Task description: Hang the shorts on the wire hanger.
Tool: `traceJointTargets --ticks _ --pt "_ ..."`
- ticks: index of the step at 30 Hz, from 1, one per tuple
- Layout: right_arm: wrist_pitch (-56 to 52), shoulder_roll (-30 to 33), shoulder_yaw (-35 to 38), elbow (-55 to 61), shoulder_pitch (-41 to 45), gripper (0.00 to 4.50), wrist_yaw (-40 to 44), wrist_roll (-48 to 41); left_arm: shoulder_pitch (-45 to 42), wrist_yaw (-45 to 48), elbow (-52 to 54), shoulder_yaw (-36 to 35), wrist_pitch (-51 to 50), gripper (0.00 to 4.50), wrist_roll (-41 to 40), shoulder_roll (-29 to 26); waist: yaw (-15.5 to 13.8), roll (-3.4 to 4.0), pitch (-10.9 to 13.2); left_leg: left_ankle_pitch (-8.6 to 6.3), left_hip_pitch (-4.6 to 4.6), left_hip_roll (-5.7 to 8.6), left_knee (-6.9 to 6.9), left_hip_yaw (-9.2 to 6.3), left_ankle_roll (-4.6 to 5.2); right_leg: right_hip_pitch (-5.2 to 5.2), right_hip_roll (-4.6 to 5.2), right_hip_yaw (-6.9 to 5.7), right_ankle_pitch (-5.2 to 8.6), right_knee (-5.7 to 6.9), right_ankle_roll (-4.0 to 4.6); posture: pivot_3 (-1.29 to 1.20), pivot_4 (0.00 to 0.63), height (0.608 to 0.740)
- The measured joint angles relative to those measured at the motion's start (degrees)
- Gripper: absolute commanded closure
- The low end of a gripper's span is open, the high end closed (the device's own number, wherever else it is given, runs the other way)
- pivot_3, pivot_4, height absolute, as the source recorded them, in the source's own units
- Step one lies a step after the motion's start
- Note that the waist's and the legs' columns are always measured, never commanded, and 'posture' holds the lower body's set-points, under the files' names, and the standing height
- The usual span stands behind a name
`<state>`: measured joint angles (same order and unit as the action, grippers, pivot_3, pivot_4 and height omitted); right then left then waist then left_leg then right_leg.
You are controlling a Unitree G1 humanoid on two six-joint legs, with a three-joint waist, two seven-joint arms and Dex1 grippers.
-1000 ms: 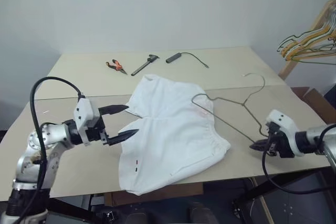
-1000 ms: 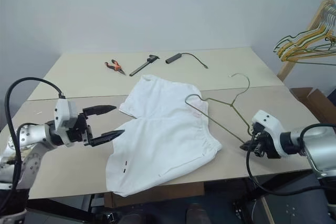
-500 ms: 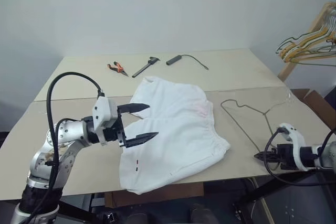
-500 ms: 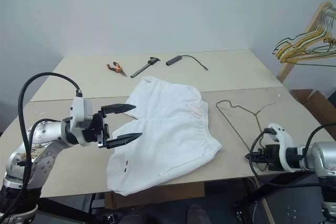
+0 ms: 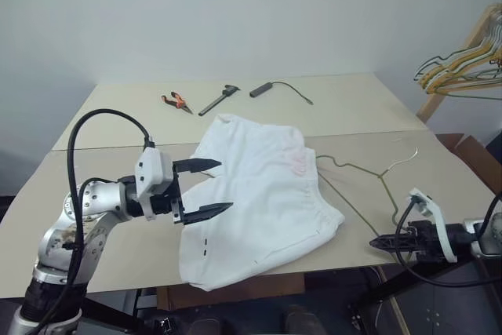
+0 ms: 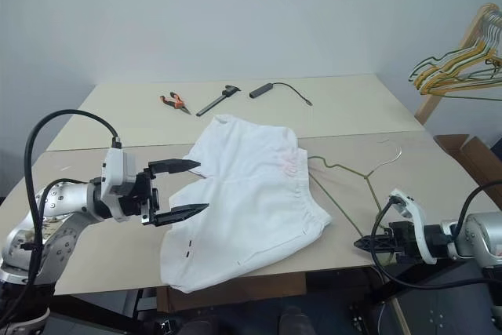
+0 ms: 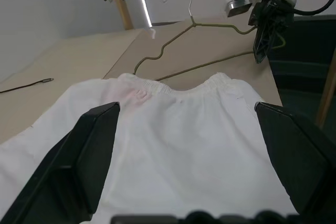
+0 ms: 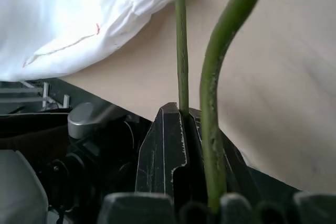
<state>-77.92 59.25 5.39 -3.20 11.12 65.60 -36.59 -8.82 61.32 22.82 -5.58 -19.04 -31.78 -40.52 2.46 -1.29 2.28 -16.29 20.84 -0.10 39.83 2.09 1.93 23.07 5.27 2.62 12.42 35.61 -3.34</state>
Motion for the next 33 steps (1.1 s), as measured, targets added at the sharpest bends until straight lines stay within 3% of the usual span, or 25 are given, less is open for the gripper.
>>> traceJointTargets --ticks 6,11,33 --pt "1.3 -0.1 -1.5 -1.8 3.4 4.5 0.0 -0.1 0.0 0.1 0.0 -0.2 0.0 0.02 0.0 -1.1 -0.2 0.0 0.0 0.0 -0.01 0.0 -0.01 0.0 0.0 0.0 -0.01 -0.02 0.0 0.0 0.0 0.01 0.0 0.74" --pt "2.5 0.9 -8.2 -0.5 3.8 4.5 2.5 0.0 0.8 -0.1 1.2 -1.6 -0.2 0.02 -0.4 -2.0 -0.5 0.0 0.0 -0.03 0.09 -0.01 -0.01 -0.05 0.04 0.04 0.02 -0.03 0.0 -0.12 -0.03 0.03 0.0 0.74" --pt "9.3 -1.7 -25.0 -18.9 23.3 4.5 7.7 11.6 3.0 -2.0 3.5 -4.5 -0.9 0.02 -2.0 -4.2 -2.9 0.02 0.0 -0.06 0.25 -0.05 -0.03 0.01 0.09 0.07 0.0 -0.22 -0.14 -0.51 -0.04 0.06 0.0 0.74"
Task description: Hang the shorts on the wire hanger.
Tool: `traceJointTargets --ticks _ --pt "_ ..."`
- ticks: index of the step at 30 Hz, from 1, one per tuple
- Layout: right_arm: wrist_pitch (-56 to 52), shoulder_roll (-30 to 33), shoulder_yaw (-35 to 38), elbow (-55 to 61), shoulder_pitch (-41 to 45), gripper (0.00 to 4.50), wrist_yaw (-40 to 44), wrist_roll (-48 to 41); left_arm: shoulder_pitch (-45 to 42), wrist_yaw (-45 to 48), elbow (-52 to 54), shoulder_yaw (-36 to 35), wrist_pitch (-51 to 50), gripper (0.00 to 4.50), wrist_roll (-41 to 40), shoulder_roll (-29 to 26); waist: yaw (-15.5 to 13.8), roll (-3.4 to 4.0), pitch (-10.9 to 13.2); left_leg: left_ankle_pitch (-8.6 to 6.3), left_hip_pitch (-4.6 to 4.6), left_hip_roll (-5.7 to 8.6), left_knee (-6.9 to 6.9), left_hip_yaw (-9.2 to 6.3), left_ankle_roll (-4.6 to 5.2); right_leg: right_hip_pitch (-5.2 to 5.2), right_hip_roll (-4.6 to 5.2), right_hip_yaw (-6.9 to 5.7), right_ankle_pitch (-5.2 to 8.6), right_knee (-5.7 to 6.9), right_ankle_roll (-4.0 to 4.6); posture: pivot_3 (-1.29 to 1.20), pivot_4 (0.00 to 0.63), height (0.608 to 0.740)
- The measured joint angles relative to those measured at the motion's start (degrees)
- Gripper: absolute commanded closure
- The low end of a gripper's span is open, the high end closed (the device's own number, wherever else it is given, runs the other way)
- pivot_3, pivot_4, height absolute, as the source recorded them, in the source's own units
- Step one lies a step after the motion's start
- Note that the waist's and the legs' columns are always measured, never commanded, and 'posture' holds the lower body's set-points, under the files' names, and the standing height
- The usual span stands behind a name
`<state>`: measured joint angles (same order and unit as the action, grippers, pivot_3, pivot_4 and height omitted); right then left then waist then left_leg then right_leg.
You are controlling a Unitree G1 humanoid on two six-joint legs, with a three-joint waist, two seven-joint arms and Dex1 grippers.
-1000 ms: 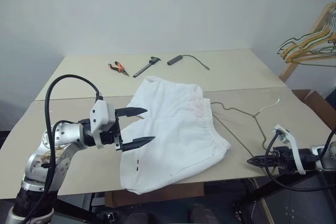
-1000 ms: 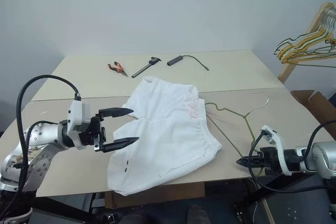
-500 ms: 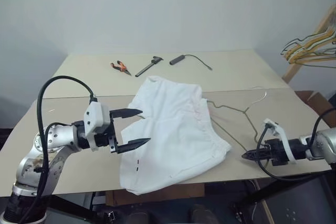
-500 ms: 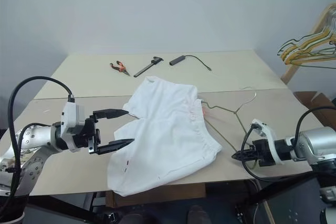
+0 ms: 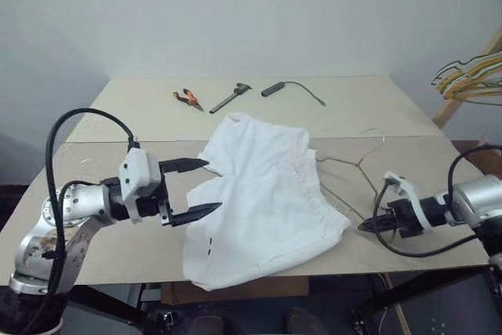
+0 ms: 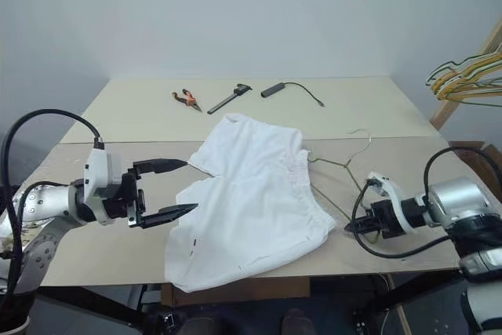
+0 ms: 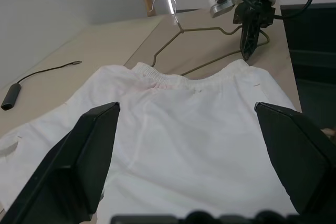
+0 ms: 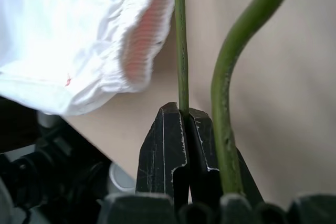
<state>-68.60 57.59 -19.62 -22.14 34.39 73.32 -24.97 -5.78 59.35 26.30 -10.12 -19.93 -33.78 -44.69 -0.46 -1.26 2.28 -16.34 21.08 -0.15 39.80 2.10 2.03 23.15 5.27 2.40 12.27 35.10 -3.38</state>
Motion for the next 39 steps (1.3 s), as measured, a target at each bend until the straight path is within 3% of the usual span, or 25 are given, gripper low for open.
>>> traceJointTargets --ticks 9,15,19,24,29,39 --pt "2.4 -5.0 -2.3 -11.6 7.2 4.5 1.7 4.7 -0.5 -0.4 0.2 0.0 -0.2 0.02 0.0 -0.1 -0.2 0.01 0.0 0.0 0.02 0.02 0.0 0.15 -0.01 0.01 0.0 -0.02 -0.03 0.0 0.03 0.07 0.0 0.74" --pt "3.1 -1.7 -4.6 -8.8 6.8 4.5 12.8 3.8 -0.1 -0.9 0.6 0.0 -0.3 0.02 0.0 -0.1 -0.4 0.02 0.0 0.0 0.08 0.02 -0.01 0.02 0.0 0.04 0.02 -0.06 -0.04 -0.03 0.02 0.07 0.0 0.74" --pt "3.3 -1.1 -6.4 -8.4 7.0 4.5 15.0 4.2 0.3 -0.9 0.9 -0.1 -0.3 0.02 -0.1 -0.2 -0.2 0.02 0.0 0.0 0.0 0.0 0.0 0.01 0.0 0.0 -0.01 -0.07 -0.04 0.01 0.03 0.07 0.0 0.74" --pt "4.2 -7.4 -8.4 -16.6 9.6 4.5 15.0 6.8 0.0 -0.8 0.9 -0.1 -0.3 0.02 -0.1 -0.5 0.1 0.03 0.0 0.0 0.01 0.01 0.0 0.14 -0.01 0.02 -0.03 -0.04 -0.05 0.02 0.05 0.08 0.0 0.74" --pt "6.5 -8.5 -9.0 -20.2 12.1 4.5 15.4 7.8 -0.1 -0.4 0.9 -0.1 -0.3 0.02 0.0 -1.1 -0.3 0.04 0.0 0.0 0.07 0.05 -0.01 0.1 -0.02 0.05 0.01 -0.07 -0.05 -0.01 0.04 0.09 0.0 0.74" --pt "9.8 -16.4 -5.0 -35.6 18.2 4.5 14.6 11.7 0.3 -0.2 1.0 -0.2 -0.2 0.02 0.0 -1.1 -0.2 0.05 0.0 0.01 0.07 0.07 -0.01 0.08 -0.04 0.04 0.02 -0.08 -0.07 0.03 0.05 0.09 0.0 0.74"
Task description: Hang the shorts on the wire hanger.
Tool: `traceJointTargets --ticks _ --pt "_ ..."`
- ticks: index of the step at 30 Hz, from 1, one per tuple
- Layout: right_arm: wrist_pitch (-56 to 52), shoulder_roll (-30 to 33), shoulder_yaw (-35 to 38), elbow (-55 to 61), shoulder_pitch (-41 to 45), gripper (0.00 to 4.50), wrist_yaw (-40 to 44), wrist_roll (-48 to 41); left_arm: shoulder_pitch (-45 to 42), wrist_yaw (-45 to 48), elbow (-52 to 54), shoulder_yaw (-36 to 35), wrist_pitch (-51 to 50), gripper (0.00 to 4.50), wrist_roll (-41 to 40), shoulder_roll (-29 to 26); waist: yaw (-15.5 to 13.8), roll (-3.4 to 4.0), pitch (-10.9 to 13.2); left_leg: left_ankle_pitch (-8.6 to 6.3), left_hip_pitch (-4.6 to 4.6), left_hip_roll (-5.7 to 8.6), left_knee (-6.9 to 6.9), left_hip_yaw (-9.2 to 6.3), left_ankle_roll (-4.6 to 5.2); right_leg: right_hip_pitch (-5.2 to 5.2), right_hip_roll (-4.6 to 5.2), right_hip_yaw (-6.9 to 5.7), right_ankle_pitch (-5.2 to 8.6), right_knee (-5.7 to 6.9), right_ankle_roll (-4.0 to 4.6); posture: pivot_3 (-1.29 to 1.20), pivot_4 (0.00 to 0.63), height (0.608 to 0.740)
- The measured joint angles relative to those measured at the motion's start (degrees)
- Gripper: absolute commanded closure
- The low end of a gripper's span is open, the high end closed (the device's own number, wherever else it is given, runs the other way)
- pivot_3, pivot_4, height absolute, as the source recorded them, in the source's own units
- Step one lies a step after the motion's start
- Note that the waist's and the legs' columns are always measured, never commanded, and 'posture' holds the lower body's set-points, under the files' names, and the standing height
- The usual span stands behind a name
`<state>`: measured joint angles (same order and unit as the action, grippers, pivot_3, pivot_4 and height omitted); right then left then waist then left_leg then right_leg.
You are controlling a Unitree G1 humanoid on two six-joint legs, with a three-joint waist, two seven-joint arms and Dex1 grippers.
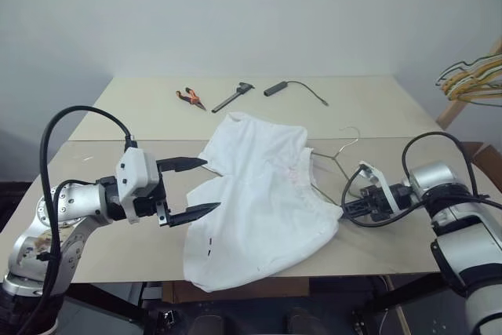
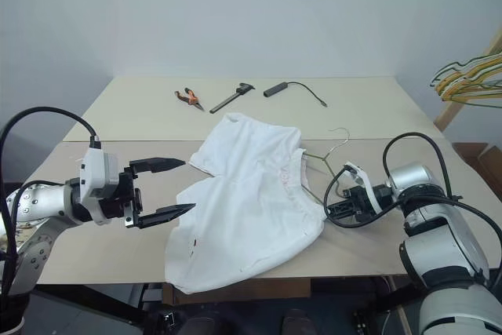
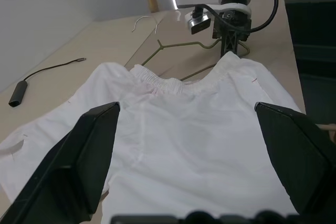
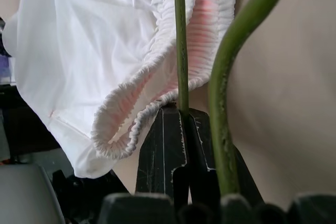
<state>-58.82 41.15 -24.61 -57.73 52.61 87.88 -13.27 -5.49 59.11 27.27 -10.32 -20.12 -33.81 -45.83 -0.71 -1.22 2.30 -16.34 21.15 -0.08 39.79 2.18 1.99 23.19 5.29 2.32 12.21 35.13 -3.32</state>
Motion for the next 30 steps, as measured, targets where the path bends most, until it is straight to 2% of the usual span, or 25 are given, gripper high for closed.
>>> traceJointTargets --ticks 7,11,15,18,23,30 --pt "1.2 1.7 7.1 1.3 1.5 4.5 -4.9 1.0 1.0 0.1 0.0 0.0 0.4 0.02 0.0 0.0 0.0 0.03 0.0 0.0 -0.01 0.0 0.0 -0.03 -0.01 0.01 0.0 0.0 0.0 0.02 0.0 0.06 0.0 0.74" --pt "3.1 5.2 12.3 19.5 -2.9 4.5 -9.9 0.7 -0.4 0.8 -1.4 0.3 1.2 0.02 0.3 0.1 0.0 0.12 0.1 -0.01 0.02 -0.02 -0.05 -0.08 -0.02 0.08 -0.02 -0.01 0.01 0.02 -0.01 0.02 0.0 0.74" --pt "9.2 5.3 16.6 38.0 -8.9 4.5 -19.0 1.6 -4.0 2.4 -4.7 0.8 2.9 0.02 1.3 0.0 0.3 0.12 0.1 -0.01 0.03 -0.02 -0.05 0.06 -0.03 0.09 -0.02 -0.02 0.01 0.05 -0.01 -0.01 0.0 0.74" --pt "14.9 4.9 16.7 50.8 -11.3 4.5 -23.0 2.4 -10.0 4.5 -10.5 1.1 5.4 0.02 3.3 -1.5 0.7 0.12 0.1 0.0 0.02 -0.03 -0.04 0.1 -0.04 0.09 -0.03 -0.02 0.01 0.06 -0.01 -0.02 0.0 0.74" --pt "15.8 4.3 15.5 65.5 -11.4 4.5 -24.0 1.3 -20.9 10.0 -23.2 0.8 10.6 0.02 6.0 -5.9 1.7 0.12 0.1 -0.01 0.08 -0.02 -0.03 0.1 -0.03 0.07 -0.01 -0.06 0.02 -0.05 -0.03 -0.04 0.0 0.74" --pt "13.2 5.7 7.1 71.8 -10.8 4.5 -22.9 2.3 -32.3 22.5 -34.7 0.6 15.0 0.02 6.5 -10.9 3.0 0.1 0.1 -0.01 0.13 -0.04 0.0 0.15 -0.03 0.11 -0.01 -0.08 0.03 -0.03 -0.04 -0.06 0.0 0.74"
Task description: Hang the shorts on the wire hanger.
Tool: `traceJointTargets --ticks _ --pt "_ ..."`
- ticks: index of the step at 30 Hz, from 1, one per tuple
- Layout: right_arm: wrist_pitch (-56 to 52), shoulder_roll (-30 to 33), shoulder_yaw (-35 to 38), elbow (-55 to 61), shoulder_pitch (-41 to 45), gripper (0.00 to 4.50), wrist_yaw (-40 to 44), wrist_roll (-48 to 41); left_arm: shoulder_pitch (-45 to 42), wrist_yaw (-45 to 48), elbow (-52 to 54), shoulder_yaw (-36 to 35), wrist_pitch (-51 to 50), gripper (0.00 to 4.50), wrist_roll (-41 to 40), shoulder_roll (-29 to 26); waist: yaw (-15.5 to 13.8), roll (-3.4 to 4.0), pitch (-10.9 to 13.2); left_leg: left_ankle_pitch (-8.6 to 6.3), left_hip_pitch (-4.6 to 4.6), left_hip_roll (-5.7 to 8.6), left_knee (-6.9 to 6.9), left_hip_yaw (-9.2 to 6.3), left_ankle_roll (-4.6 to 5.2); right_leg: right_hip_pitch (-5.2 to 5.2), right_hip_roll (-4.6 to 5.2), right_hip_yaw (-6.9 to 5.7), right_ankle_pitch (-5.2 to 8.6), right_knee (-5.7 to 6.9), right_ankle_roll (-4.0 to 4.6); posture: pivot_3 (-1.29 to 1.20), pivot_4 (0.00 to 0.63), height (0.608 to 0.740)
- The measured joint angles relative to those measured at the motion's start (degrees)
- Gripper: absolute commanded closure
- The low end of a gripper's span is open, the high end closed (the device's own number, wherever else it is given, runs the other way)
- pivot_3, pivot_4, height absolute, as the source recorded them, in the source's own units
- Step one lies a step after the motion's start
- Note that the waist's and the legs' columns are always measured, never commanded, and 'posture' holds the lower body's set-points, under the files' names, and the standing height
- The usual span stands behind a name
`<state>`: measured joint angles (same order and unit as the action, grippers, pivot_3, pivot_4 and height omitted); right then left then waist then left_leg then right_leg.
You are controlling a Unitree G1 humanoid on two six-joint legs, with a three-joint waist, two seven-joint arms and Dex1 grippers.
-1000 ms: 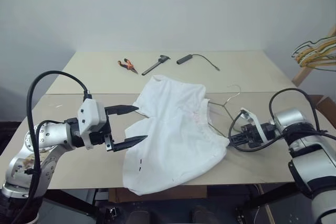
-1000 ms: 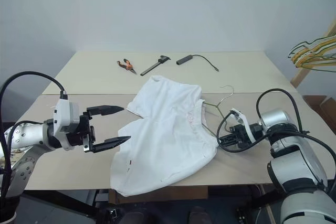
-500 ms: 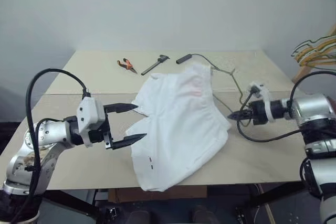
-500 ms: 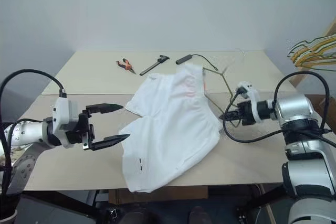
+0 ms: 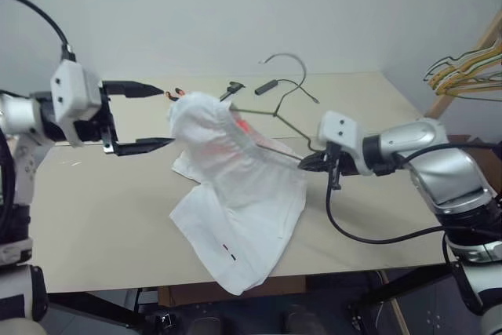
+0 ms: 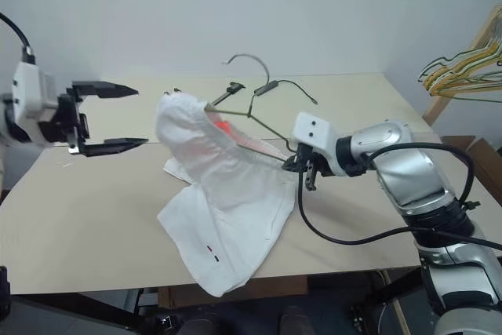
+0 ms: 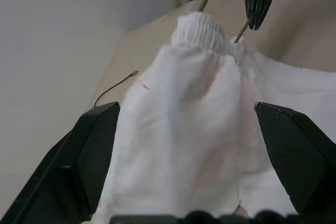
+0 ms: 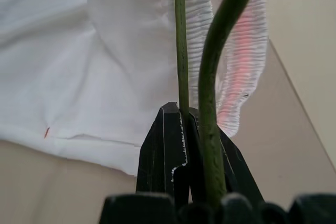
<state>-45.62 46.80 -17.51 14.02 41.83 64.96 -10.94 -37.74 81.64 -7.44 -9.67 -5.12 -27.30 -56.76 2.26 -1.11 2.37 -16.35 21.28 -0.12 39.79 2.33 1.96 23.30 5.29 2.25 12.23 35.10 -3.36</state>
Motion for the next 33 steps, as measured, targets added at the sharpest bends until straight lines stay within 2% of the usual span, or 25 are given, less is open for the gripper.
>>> traceJointTargets --ticks 5,10,13,16,23,28,32,33 --pt "-2.7 0.3 -4.3 0.0 3.2 4.5 0.7 1.2 -0.8 6.7 -0.4 3.8 0.2 0.02 -0.1 0.6 0.5 0.0 0.0 0.0 -0.02 -0.06 0.03 0.01 0.0 0.01 -0.03 0.01 0.0 0.08 0.01 -0.06 0.0 0.74" --pt "-3.3 0.4 -6.5 0.0 5.2 4.5 1.3 1.7 -1.8 4.7 -3.9 11.4 4.9 0.02 9.6 3.7 0.4 0.0 0.0 0.0 0.0 -0.04 0.04 0.02 0.0 0.02 -0.03 0.01 0.0 0.07 0.01 -0.07 0.0 0.74" --pt "-3.4 0.6 -7.0 0.0 5.3 4.5 1.4 1.8 -2.2 2.5 -5.1 13.2 5.6 0.02 11.9 6.6 0.4 -0.01 0.0 0.0 0.22 -0.04 0.09 0.02 0.0 0.21 -0.01 0.02 -0.01 0.09 0.0 -0.09 0.0 0.74" --pt "-3.6 0.6 -7.7 0.2 5.7 4.5 1.5 1.8 -4.4 2.2 -6.3 13.2 5.5 0.02 11.5 7.7 0.7 -0.04 0.0 0.01 0.97 -0.02 0.42 -0.01 0.0 1.04 -0.01 0.06 -0.02 0.77 0.01 -0.1 0.0 0.74" --pt "-4.8 1.1 -8.9 0.2 5.8 4.5 1.5 2.2 -7.0 10.1 -7.6 10.6 3.4 0.02 3.8 7.1 2.3 -0.04 0.0 0.01 0.92 -0.02 0.52 -0.1 0.01 1.02 0.0 0.1 -0.01 0.7 -0.01 -0.1 0.0 0.74" --pt "-4.8 1.1 -9.1 0.1 6.7 4.5 2.1 2.5 -8.9 8.3 -13.3 13.3 8.4 0.02 11.9 7.0 3.1 -0.04 0.0 0.01 0.8 0.0 0.52 -0.09 0.01 0.93 0.0 0.1 -0.01 0.76 0.0 -0.09 0.0 0.74" --pt "-4.8 1.0 -9.2 0.1 7.1 4.5 2.6 2.8 -10.2 5.6 -16.8 16.4 11.4 0.02 17.7 9.1 3.1 -0.04 0.0 0.01 0.87 0.03 0.53 -0.14 0.01 0.95 0.02 0.09 -0.01 0.77 -0.01 -0.08 0.0 0.74" --pt "-4.8 0.9 -9.2 0.0 7.2 4.5 2.7 2.9 -10.7 5.6 -17.3 17.3 11.6 0.21 18.4 9.6 3.1 -0.04 0.0 0.01 0.92 0.03 0.54 -0.16 0.01 0.99 0.02 0.09 -0.01 0.78 -0.01 -0.08 0.0 0.74"
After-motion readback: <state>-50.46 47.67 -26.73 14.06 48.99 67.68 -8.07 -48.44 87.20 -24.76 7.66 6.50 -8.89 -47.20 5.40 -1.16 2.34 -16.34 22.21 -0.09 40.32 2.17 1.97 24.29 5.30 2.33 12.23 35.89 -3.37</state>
